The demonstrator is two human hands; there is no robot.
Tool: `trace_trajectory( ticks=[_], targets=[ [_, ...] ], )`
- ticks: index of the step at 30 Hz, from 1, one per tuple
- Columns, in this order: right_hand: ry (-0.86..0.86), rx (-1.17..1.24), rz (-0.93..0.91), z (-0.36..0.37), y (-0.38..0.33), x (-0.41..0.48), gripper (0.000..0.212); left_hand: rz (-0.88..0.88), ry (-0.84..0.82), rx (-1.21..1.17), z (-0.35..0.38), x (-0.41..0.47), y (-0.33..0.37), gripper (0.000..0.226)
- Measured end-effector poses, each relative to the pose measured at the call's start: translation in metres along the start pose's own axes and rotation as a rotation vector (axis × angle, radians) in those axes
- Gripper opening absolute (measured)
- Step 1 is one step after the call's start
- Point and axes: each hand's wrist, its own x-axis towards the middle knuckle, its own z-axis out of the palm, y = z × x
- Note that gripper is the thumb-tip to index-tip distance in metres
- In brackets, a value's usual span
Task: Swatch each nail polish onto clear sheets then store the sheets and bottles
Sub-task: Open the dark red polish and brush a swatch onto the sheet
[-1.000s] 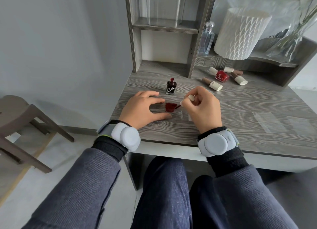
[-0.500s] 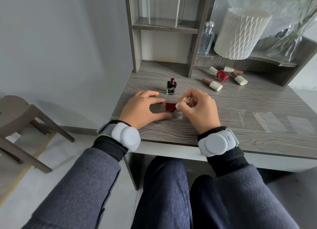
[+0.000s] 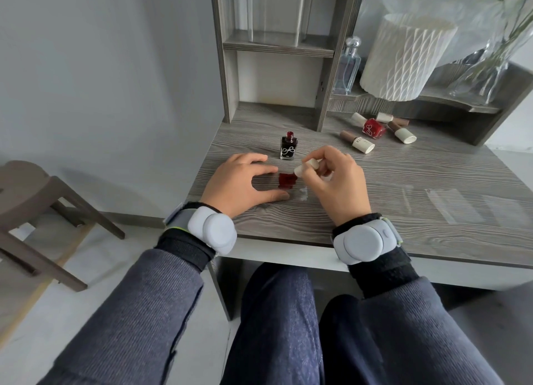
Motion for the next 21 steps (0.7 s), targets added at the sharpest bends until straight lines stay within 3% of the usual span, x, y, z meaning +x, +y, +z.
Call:
trace_trajectory(
  ticks=[6, 11, 17, 21],
  targets=[
    [-0.07, -0.021, -0.03, 0.0027, 0.0009, -0.0005, 0.01, 0.003, 0.001, 0.007, -0.0005, -0.0002, 0.0007, 0.08],
    [-0.112, -0.022, 0.005, 0.0053, 0.0009, 0.0002, 0.031, 0.0, 0.004, 0.012, 0.0011, 0.0003, -0.0009, 0.07],
    [-0.098, 0.008, 0.037, 0.0059, -0.0009, 0.0006, 0.022, 0.0, 0.007, 0.009, 0.0005, 0.0, 0.0, 0.069],
    [-0.072, 0.015, 0.034, 0.0044, -0.001, -0.0002, 0.028, -0.002, -0.004, 0.014, -0.0004, -0.0006, 0.0016, 0.073]
  ],
)
